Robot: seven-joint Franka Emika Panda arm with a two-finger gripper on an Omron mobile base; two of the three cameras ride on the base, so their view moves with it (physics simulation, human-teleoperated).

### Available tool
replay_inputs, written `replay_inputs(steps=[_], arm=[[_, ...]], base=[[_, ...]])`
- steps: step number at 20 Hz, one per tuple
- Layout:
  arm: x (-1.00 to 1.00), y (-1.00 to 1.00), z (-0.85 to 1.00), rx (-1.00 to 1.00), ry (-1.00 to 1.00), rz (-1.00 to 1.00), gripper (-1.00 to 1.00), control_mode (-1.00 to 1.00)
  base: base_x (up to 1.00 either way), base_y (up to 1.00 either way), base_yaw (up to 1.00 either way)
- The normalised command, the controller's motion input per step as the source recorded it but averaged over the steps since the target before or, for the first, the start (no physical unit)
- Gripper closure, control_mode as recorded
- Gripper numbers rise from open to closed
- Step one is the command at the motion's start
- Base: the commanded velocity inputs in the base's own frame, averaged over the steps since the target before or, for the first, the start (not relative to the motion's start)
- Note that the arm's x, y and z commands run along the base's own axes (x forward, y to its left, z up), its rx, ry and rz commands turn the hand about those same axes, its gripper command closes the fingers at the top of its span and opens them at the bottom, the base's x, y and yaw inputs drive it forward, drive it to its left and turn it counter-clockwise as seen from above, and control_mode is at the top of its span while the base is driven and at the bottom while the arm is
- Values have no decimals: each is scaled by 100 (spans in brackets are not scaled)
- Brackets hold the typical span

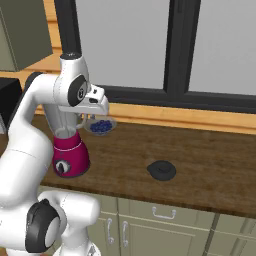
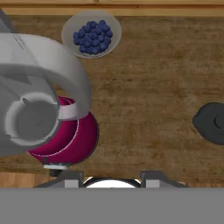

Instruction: Close the lid blender by securely placing the lid on top.

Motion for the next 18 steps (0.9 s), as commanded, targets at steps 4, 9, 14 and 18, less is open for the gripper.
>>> replay_inputs(steps=[4, 9, 14, 18], arm=[[-5, -1, -12, 0, 4, 0, -100, -100], [-15, -76, -32, 0, 0, -12, -100, -100], [1, -100, -75, -1, 16, -12, -100, -100], [0, -100, -54, 10, 2, -4, -100, -100]], base=[[0, 0, 0], [0, 0, 0], [0, 0, 0], [0, 0, 0]])
